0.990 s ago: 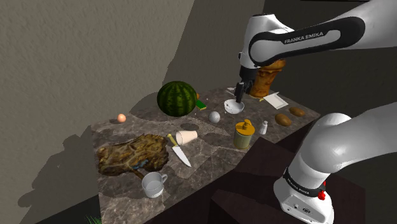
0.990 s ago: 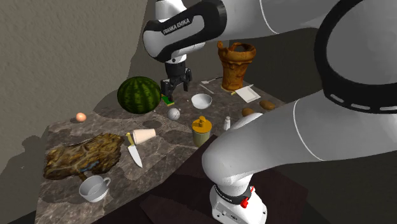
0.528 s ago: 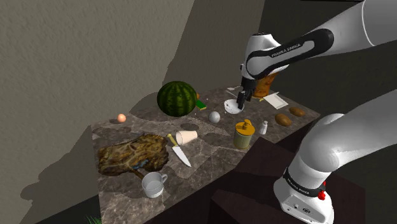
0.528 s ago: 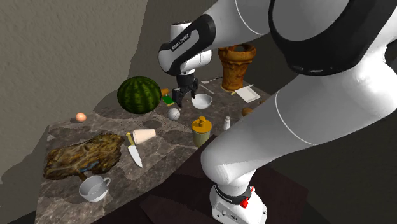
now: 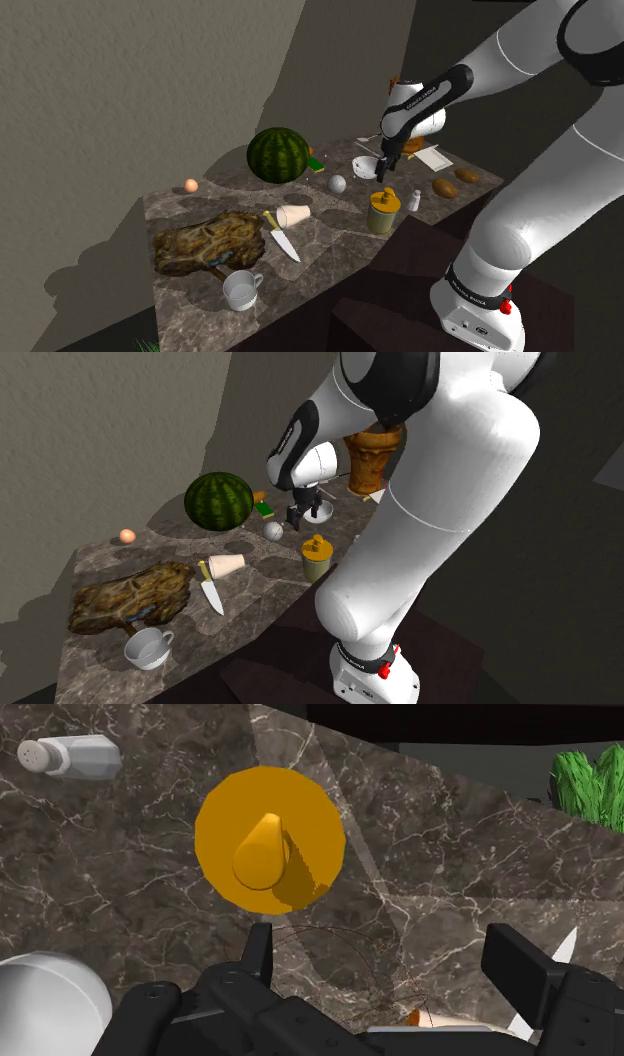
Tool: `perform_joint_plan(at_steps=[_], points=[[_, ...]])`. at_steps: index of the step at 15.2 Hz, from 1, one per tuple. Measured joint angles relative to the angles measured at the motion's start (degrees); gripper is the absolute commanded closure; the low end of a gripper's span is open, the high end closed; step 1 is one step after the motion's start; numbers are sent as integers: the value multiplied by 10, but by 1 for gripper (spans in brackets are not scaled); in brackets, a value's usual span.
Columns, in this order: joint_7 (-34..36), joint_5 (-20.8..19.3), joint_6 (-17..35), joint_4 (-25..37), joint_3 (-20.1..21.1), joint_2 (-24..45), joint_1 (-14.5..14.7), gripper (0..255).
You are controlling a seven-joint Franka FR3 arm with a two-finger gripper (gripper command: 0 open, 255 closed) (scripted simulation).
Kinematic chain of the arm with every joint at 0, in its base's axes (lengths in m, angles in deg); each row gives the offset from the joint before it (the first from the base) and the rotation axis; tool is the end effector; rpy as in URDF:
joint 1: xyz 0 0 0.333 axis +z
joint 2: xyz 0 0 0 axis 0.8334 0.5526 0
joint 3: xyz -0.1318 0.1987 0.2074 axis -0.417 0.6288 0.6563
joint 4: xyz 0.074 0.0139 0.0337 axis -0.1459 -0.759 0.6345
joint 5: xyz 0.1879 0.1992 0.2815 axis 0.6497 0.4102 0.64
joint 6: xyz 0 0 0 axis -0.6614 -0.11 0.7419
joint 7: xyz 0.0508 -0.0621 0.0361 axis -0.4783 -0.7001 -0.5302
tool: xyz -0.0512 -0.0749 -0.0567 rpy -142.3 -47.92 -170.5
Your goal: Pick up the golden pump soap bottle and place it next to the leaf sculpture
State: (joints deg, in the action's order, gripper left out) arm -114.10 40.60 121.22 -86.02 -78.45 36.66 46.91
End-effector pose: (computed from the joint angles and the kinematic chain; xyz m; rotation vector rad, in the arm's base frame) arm 0.3601 -0.2080 0.3102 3.1132 0.0174 0.0198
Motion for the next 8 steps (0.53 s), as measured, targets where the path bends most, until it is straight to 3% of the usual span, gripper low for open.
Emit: perform_joint_plan(at_steps=[4,8], points=[[-65,48,64,19,-29,90,1,0],[-156,137,114,60,-32,195,-12,0]])
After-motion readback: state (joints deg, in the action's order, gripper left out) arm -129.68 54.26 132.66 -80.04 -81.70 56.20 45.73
